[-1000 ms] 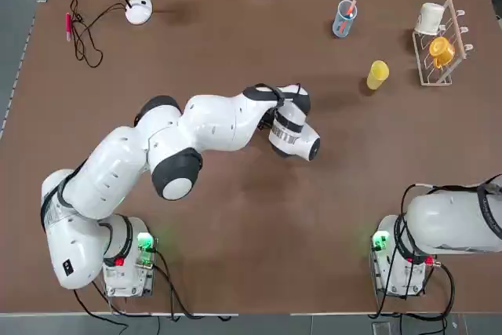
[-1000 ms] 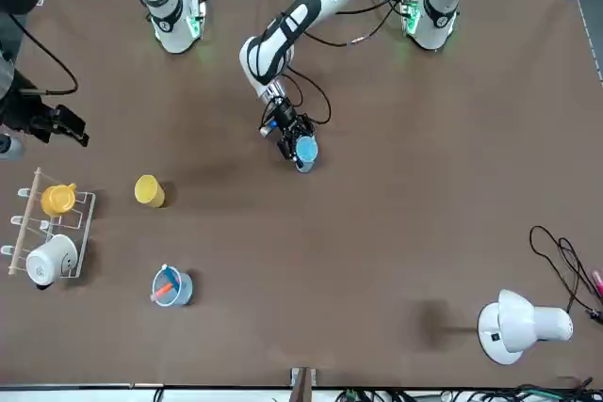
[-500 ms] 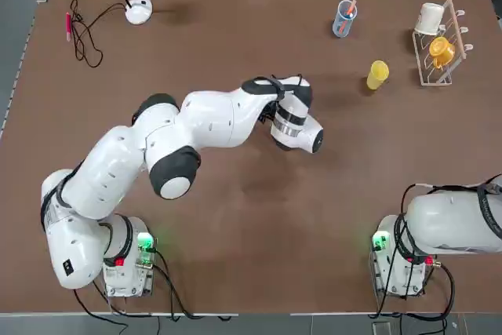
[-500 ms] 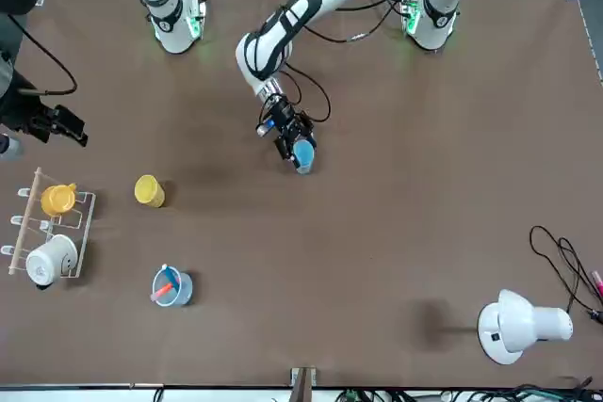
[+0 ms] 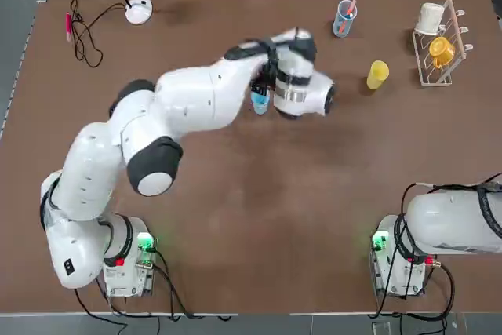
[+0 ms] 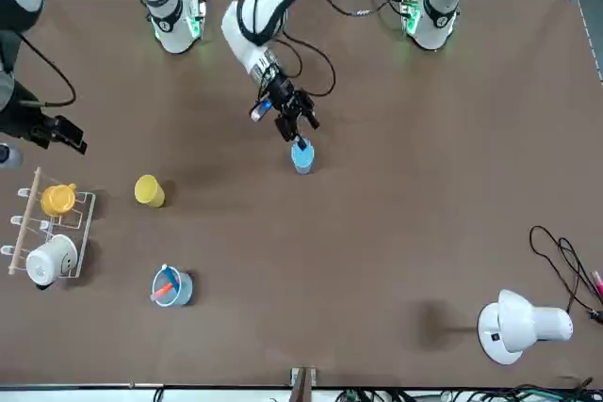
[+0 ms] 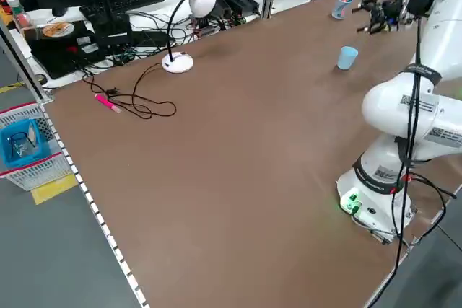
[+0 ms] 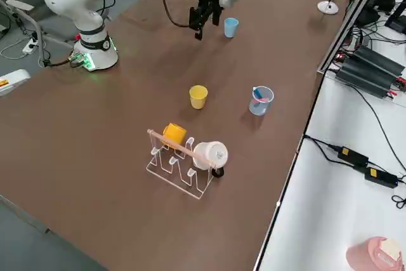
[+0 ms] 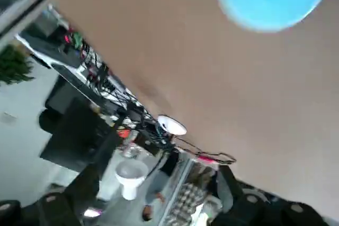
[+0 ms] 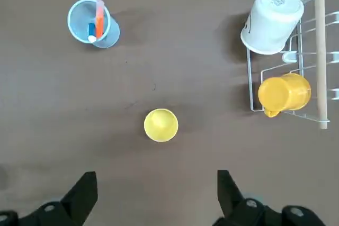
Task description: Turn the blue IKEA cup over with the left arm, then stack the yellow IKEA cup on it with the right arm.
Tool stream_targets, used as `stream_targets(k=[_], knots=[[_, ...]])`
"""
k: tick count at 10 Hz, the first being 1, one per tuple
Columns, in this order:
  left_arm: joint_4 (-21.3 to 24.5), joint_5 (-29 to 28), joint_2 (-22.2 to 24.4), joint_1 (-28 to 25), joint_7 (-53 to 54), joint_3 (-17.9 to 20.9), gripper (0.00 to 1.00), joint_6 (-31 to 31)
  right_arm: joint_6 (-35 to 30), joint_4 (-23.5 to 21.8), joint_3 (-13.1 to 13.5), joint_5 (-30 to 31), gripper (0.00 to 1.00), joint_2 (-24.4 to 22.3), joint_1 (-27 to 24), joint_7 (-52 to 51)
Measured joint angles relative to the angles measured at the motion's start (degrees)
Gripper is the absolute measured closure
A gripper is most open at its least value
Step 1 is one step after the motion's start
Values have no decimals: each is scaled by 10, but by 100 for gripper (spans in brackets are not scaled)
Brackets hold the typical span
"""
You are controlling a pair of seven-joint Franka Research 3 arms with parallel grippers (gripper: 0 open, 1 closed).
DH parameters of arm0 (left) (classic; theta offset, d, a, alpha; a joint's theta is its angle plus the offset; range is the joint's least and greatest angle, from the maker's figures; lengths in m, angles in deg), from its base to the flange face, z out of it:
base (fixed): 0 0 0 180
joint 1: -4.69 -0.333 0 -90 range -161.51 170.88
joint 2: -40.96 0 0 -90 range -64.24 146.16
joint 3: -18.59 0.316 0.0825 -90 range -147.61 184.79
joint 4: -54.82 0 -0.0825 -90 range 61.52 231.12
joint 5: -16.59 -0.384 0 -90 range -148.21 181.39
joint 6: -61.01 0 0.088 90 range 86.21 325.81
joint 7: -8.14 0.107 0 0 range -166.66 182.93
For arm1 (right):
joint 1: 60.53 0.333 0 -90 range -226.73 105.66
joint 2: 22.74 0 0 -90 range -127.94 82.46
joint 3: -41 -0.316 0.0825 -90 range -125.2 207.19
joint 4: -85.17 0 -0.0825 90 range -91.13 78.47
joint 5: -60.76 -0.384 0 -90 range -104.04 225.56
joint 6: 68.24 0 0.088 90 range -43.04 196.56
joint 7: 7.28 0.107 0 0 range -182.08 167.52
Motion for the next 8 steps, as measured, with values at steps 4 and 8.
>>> stream_targets(k=[4, 8], knots=[[-3, 261, 189, -230, 11, 2, 1, 100, 98, -101, 0, 0, 0, 9, -5, -9], [7, 451, 277, -437, 11, 2, 1, 122, 178, -173, 1, 0, 0, 50, -8, -10]])
